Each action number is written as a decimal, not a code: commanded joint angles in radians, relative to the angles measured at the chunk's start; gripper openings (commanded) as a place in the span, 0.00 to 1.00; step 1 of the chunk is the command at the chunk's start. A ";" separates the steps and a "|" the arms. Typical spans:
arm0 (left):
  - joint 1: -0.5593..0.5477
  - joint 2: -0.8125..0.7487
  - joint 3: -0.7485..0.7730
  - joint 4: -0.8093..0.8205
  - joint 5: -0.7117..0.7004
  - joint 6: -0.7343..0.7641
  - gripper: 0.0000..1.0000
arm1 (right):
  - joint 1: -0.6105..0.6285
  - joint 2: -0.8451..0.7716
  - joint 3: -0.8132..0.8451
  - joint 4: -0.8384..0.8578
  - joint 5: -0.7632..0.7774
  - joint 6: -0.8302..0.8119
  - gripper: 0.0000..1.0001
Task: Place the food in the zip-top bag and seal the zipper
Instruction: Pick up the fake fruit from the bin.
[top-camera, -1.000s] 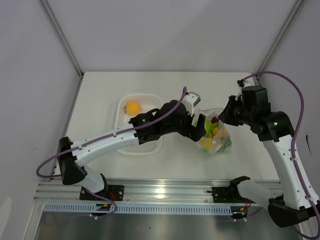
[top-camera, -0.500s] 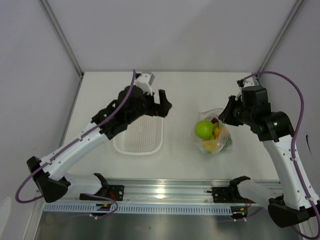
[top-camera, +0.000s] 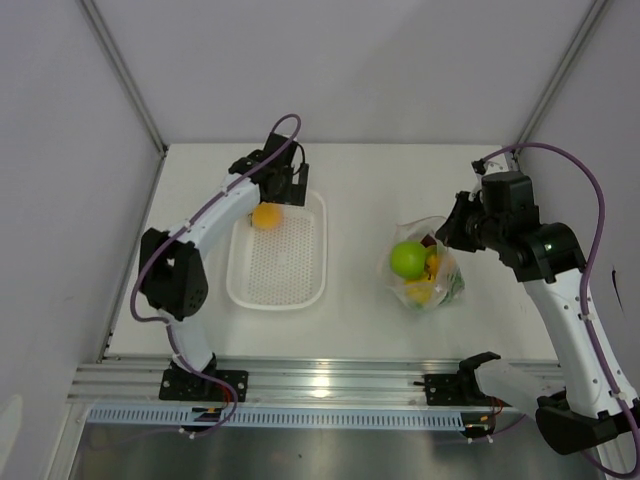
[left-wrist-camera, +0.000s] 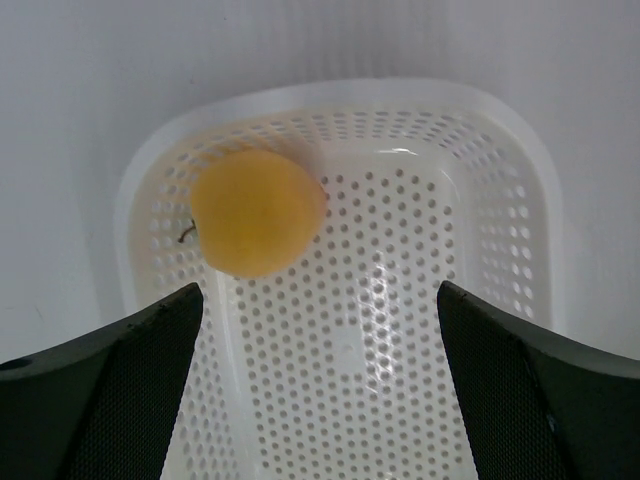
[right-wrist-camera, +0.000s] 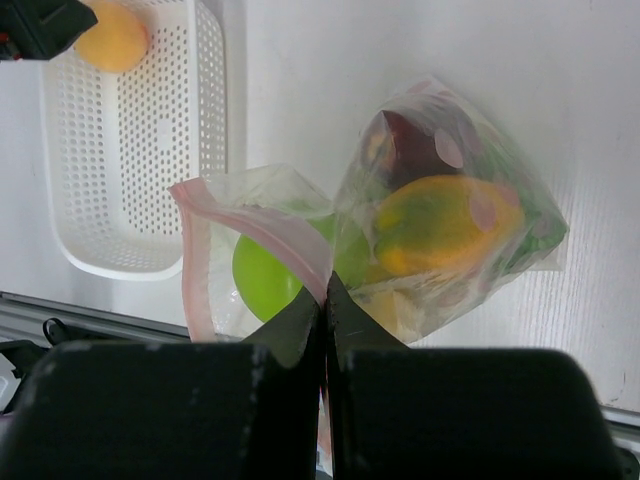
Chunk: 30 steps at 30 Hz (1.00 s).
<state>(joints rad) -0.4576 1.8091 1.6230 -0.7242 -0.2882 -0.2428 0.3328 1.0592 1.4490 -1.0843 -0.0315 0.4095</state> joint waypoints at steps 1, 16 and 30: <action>0.020 0.050 0.116 -0.043 -0.078 0.112 1.00 | 0.002 0.001 -0.012 0.044 0.007 -0.006 0.00; 0.062 0.177 0.051 -0.004 -0.074 0.074 0.98 | 0.002 0.031 -0.032 0.080 -0.008 -0.018 0.00; 0.063 0.260 0.100 -0.035 -0.080 -0.006 0.97 | -0.009 0.022 -0.044 0.080 -0.002 -0.028 0.00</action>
<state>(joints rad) -0.4034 2.0525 1.6600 -0.7513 -0.3389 -0.2241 0.3294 1.0904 1.4059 -1.0351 -0.0353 0.3920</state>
